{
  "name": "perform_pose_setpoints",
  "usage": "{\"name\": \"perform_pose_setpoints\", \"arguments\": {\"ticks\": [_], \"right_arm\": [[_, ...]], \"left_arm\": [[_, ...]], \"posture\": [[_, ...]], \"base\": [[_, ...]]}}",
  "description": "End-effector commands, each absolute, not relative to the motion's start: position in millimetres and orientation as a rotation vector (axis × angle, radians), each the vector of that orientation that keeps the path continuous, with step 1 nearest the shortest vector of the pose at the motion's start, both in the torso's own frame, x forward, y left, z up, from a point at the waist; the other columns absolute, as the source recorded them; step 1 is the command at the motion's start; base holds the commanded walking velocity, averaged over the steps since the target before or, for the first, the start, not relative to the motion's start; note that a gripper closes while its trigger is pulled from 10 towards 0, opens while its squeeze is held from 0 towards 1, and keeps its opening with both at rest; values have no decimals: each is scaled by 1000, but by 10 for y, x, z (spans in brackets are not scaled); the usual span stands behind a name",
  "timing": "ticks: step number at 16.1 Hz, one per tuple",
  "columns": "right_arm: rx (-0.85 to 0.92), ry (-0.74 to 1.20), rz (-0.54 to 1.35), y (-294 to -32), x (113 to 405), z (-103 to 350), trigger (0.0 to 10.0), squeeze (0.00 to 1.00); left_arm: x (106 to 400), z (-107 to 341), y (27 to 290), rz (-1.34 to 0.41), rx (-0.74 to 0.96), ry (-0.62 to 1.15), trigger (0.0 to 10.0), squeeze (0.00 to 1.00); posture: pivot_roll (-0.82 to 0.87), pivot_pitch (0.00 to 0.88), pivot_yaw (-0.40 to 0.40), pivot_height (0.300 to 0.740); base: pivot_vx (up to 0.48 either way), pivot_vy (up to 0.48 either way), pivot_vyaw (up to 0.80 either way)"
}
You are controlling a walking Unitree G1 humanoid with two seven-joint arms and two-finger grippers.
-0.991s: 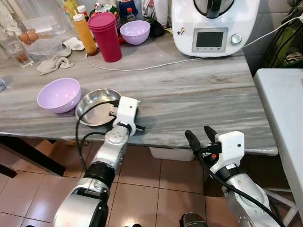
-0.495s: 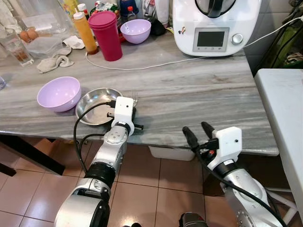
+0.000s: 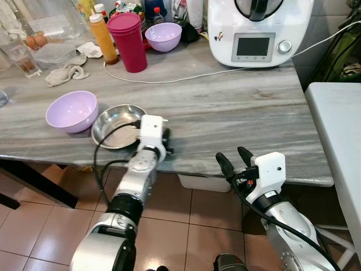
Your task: Setting the table
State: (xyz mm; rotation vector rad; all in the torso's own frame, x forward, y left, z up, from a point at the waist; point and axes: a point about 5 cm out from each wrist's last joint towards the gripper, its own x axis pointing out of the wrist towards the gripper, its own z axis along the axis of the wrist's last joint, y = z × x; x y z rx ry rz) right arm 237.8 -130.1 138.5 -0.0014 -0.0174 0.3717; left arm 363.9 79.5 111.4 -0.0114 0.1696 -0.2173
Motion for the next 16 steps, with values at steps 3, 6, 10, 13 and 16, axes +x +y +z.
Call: {"name": "perform_pose_setpoints", "arguments": {"ticks": [3,6,10,13,16], "right_arm": [[-2,-21,385,-1258,2394,1388,10000,0],[-5,-24,389,-1252,2411,1389,10000,0],[-7,-33,393,-1237,2425,1404,10000,0],[-10,-48,385,-1241,2440,1425,10000,0],[-11,-62,367,-1262,2454,1451,10000,0]], "left_arm": [[3624,1142,757,-263,-11,166,10000,1000],[3621,1181,734,-269,13,133,10000,1000],[3656,1371,723,-273,19,26,10000,1000],[3626,1548,643,-360,23,-86,10000,1000],[3573,1715,683,-393,41,-191,10000,1000]], "posture": [[-364,129,131,740],[-362,125,126,740],[-360,125,126,740],[-358,125,125,740],[-351,129,122,740]], "base": [[0,0,0],[0,0,0],[0,0,0],[0,0,0],[0,0,0]]}}
